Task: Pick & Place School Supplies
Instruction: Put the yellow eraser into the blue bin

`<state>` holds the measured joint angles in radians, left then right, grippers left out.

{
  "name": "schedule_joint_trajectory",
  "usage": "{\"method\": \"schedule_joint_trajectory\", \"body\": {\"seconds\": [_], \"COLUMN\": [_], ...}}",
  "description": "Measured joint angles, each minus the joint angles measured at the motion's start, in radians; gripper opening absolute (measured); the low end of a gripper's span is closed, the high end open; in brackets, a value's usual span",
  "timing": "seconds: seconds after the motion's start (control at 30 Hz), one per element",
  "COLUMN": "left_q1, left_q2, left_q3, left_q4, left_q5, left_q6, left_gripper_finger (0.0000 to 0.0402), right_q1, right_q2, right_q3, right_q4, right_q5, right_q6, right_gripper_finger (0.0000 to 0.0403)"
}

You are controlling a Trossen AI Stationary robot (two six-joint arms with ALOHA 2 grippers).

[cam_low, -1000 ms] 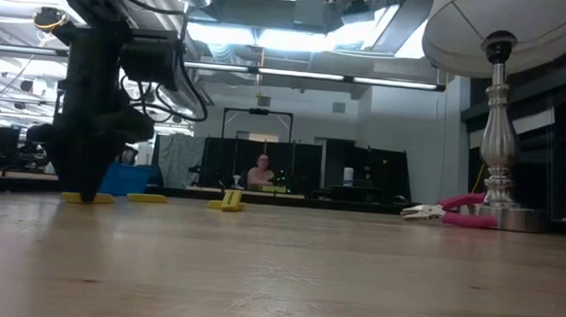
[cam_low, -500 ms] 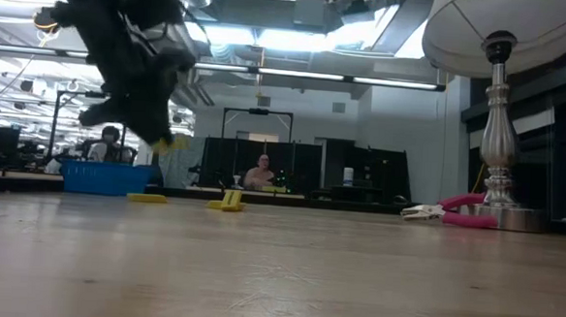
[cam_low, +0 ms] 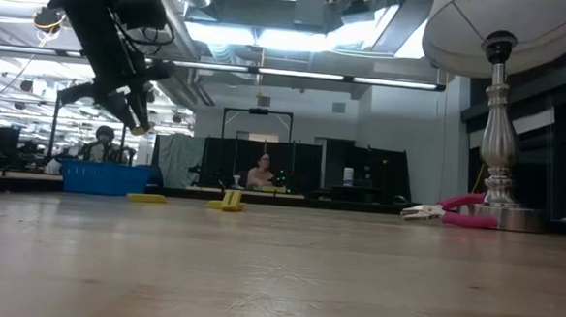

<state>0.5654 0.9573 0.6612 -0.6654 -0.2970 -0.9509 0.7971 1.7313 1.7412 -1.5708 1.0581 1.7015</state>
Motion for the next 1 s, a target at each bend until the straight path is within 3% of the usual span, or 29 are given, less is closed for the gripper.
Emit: {"method": "schedule_joint_trajectory", "body": {"seconds": [0.27,0.6,0.77,1.0], "left_q1": [0.186,0.371,0.339,0.330], "left_q2": [0.000,0.125,0.172,0.221], "left_q3": [0.143,0.241,0.247,0.248], "left_q4": [-0.166,-0.327,-0.403,-0.349], "left_q5": [-0.098,-0.061,-0.115,0.030], "left_q6": [0.207,0.572,0.597,0.498], "left_gripper_finger": [0.0064,0.0063,0.0064,0.0067], "right_q1": [0.000,-0.010,-0.017,-0.022], "right_q2": [0.000,0.000,0.000,0.000], "right_q3": [0.000,0.000,0.000,0.000], "right_q4": [0.000,0.000,0.000,0.000], "right_q5": [0.001,0.034,0.034,0.035], "right_q6": [0.018,0.004,-0.005,-0.007], "right_gripper_finger": [0.0178,0.0178,0.0178,0.0178]}}
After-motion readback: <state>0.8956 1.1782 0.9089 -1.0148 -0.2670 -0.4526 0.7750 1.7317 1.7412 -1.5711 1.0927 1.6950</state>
